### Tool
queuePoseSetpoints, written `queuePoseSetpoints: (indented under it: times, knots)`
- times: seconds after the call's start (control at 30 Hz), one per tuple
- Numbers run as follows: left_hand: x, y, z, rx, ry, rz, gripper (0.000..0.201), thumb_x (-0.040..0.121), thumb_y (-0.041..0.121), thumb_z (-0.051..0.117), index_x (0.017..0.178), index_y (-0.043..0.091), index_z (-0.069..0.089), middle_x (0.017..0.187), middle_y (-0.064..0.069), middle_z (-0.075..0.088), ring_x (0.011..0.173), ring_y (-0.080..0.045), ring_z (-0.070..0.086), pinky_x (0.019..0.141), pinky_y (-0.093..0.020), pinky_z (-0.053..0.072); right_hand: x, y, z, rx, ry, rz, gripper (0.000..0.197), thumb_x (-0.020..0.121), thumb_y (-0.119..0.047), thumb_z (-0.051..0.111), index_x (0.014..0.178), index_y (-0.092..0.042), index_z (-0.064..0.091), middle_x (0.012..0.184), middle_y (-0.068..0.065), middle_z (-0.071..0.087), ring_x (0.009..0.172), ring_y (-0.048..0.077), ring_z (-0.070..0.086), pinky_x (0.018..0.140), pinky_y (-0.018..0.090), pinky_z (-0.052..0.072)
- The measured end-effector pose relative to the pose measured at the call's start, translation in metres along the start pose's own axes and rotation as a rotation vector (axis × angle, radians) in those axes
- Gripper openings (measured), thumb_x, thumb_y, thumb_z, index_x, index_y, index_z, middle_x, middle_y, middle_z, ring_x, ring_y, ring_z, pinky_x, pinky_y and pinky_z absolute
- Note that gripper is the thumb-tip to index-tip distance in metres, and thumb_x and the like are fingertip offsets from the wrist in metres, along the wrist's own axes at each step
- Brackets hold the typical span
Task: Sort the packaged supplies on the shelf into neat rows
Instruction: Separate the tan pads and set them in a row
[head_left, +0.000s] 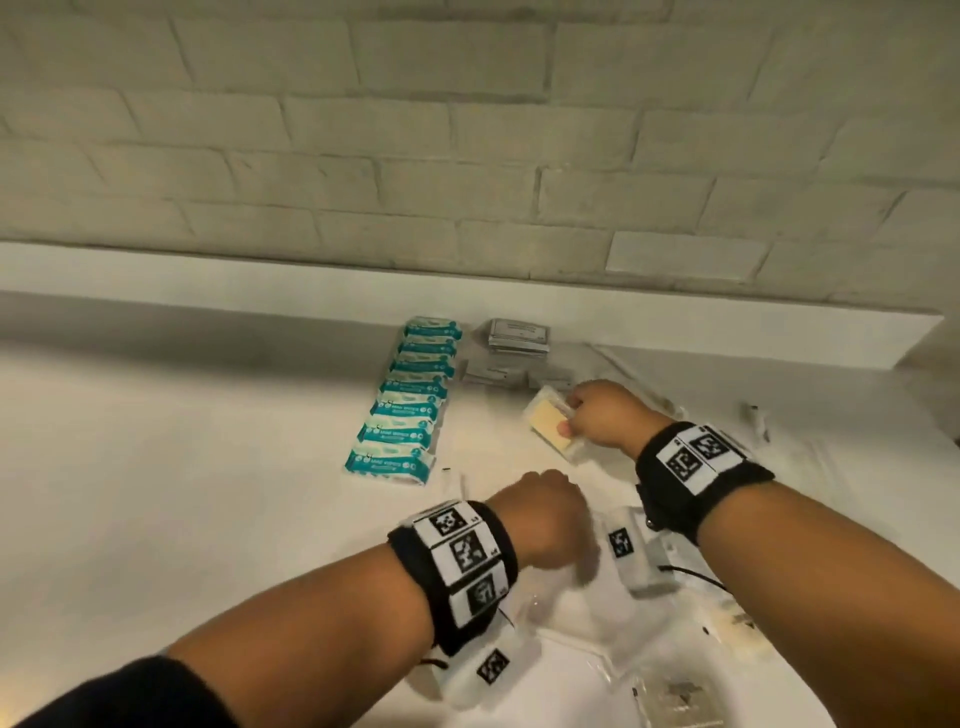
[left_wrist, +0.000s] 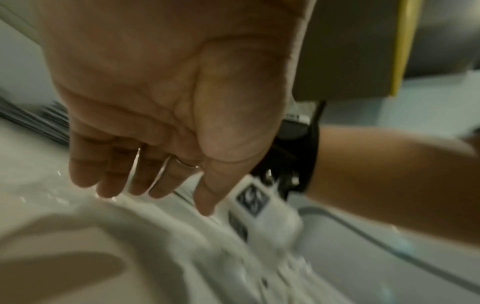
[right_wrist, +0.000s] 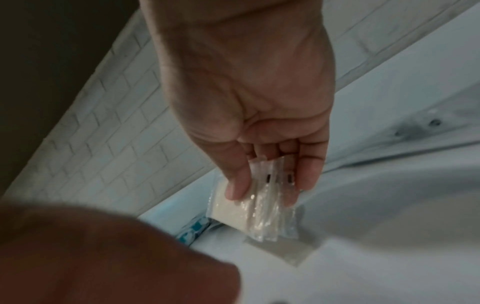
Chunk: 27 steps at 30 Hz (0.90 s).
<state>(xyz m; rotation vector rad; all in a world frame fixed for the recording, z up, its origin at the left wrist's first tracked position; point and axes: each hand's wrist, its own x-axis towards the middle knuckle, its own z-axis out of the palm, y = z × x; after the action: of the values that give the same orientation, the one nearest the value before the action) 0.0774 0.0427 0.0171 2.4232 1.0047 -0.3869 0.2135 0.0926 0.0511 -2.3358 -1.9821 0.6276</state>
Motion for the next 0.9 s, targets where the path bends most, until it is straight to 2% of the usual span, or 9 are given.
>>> queuePoseSetpoints:
  times: [0.07,0.13,0.2,0.23,0.37,0.47,0.6,0.7,0.9]
  knots:
    - [-0.002,-0.023,-0.016,-0.202,0.251,-0.134,0.037,0.088,0.033,0.051,0.118,0.014,0.059,0.124,-0.010,0.057,0.111,-0.027,0.054,0.089,-0.029,0.043,0.007,-0.013,0.007,0.064,-0.026,0.010,0.036,0.088,-0.026,0.066,0.114,-0.003,0.063,0.115,0.013,0.065,0.098,0.024,0.061,0.074,0.026,0.041]
    - [-0.007,-0.048,-0.039,-0.472,0.476,-0.322,0.038,0.091,0.029,0.055,0.126,0.015,0.051,0.124,-0.006,0.059,0.112,-0.026,0.057,0.089,-0.030,0.042,0.015,-0.021,0.014,0.291,-0.031,0.043,0.023,0.087,-0.022,0.068,0.098,-0.002,0.064,0.092,0.010,0.069,0.071,0.015,0.064,0.057,0.016,0.043]
    - [-0.002,-0.069,-0.058,-0.695,0.586,-0.398,0.039,0.090,0.024,0.058,0.125,0.008,0.052,0.121,-0.010,0.060,0.112,-0.030,0.058,0.092,-0.034,0.045,0.016,-0.030,0.019,0.567,-0.050,0.087,0.013,0.090,-0.015,0.066,0.081,-0.008,0.059,0.069,0.003,0.061,0.042,0.003,0.057,0.037,0.009,0.036]
    - [0.001,-0.076,-0.065,-0.771,0.583,-0.387,0.035,0.090,0.020,0.058,0.120,0.002,0.055,0.118,-0.016,0.062,0.110,-0.034,0.059,0.091,-0.037,0.047,0.015,-0.035,0.022,0.680,-0.063,0.104,0.015,0.090,-0.013,0.065,0.078,-0.010,0.057,0.066,0.002,0.059,0.038,0.002,0.056,0.036,0.009,0.037]
    - [0.014,-0.093,-0.071,-0.958,0.514,-0.403,0.016,0.089,0.010,0.058,0.097,-0.003,0.063,0.101,-0.025,0.067,0.095,-0.037,0.066,0.086,-0.046,0.054,0.018,-0.048,0.032,1.063,-0.105,0.152,0.008,0.087,-0.004,0.066,0.087,-0.012,0.063,0.088,0.013,0.068,0.086,0.032,0.068,0.076,0.041,0.056]
    - [0.023,-0.104,-0.070,-1.089,0.442,-0.464,0.004,0.086,0.006,0.060,0.087,0.002,0.061,0.088,-0.018,0.066,0.078,-0.028,0.065,0.080,-0.040,0.058,0.021,-0.053,0.035,1.087,-0.141,0.209,0.014,0.087,-0.009,0.067,0.100,-0.005,0.063,0.092,0.013,0.068,0.077,0.028,0.066,0.065,0.036,0.053]
    - [0.031,-0.111,-0.072,-1.046,0.402,-0.496,0.022,0.082,0.009,0.065,0.103,0.003,0.064,0.094,-0.016,0.067,0.085,-0.029,0.066,0.084,-0.039,0.058,0.027,-0.057,0.040,1.004,-0.147,0.248,0.007,0.090,-0.014,0.061,0.087,-0.008,0.061,0.073,0.006,0.059,0.053,0.016,0.050,0.048,0.025,0.037]
    - [0.035,-0.107,-0.072,-0.896,0.405,-0.516,0.040,0.082,0.012,0.066,0.120,0.000,0.060,0.118,-0.018,0.065,0.103,-0.030,0.066,0.086,-0.038,0.057,0.033,-0.058,0.045,0.970,-0.130,0.306,0.012,0.089,-0.008,0.058,0.077,-0.006,0.057,0.068,0.009,0.054,0.050,0.017,0.048,0.050,0.026,0.041]
    - [0.035,-0.085,-0.075,-0.393,0.374,-0.524,0.041,0.085,0.029,0.065,0.118,0.006,0.062,0.120,-0.010,0.063,0.109,-0.024,0.061,0.094,-0.032,0.050,0.041,-0.058,0.045,0.915,-0.155,0.377,0.019,0.087,-0.004,0.055,0.068,-0.004,0.054,0.060,0.008,0.052,0.048,0.019,0.051,0.051,0.026,0.045]
